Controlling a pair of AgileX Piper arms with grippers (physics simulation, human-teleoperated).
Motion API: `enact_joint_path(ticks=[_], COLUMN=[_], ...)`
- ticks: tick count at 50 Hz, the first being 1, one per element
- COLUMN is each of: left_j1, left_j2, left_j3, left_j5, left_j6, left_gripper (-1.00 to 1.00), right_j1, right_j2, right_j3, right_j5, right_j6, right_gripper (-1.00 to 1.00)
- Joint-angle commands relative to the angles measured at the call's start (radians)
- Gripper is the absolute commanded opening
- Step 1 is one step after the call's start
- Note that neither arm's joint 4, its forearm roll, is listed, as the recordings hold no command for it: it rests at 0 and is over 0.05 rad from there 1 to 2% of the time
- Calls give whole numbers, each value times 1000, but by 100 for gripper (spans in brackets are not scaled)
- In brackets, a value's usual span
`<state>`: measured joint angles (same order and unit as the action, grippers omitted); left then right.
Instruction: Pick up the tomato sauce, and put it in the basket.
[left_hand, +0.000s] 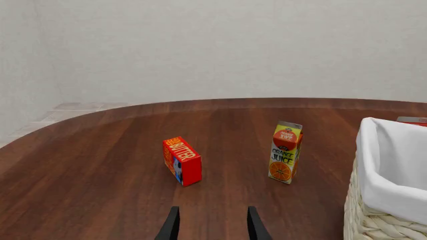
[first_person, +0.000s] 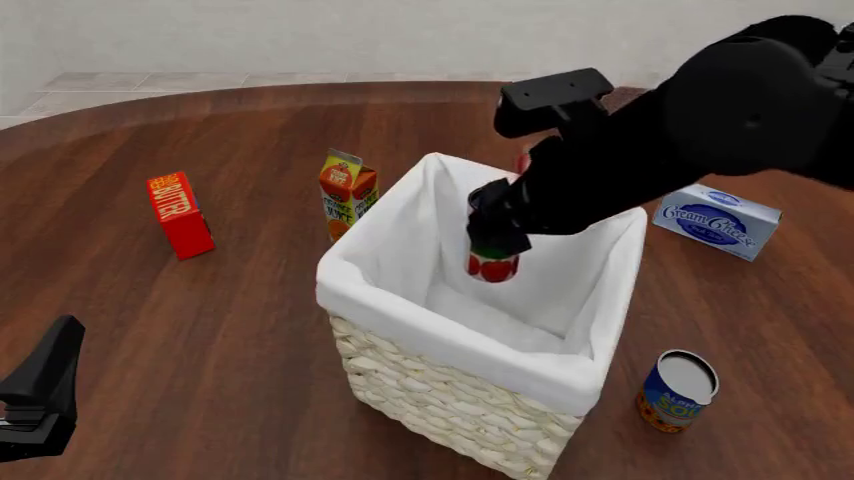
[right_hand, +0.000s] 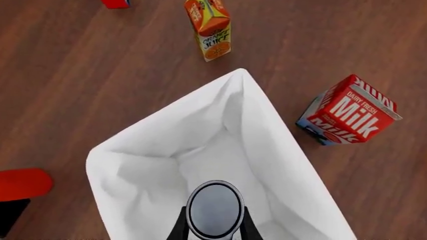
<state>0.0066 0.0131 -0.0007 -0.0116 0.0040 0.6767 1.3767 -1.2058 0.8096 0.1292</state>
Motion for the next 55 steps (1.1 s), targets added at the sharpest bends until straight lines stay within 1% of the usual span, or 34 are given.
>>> enact_joint_path(ticks=[1, 27, 33, 55], left_j1=[0, 0, 0, 0], left_j2=[0, 0, 0, 0], left_j3=[0, 0, 0, 0], left_j5=[0, 0, 0, 0], left_j6=[0, 0, 0, 0], left_gripper=[100, 100, 100, 100], right_j1=[-1, -4, -1, -2], right_j2=[19, 70, 87, 135], right_j3=[21, 53, 42, 58], right_j5=[-9, -42, -49, -89], right_j6=[25, 46, 48, 67], right_gripper=[-100, -100, -100, -100])
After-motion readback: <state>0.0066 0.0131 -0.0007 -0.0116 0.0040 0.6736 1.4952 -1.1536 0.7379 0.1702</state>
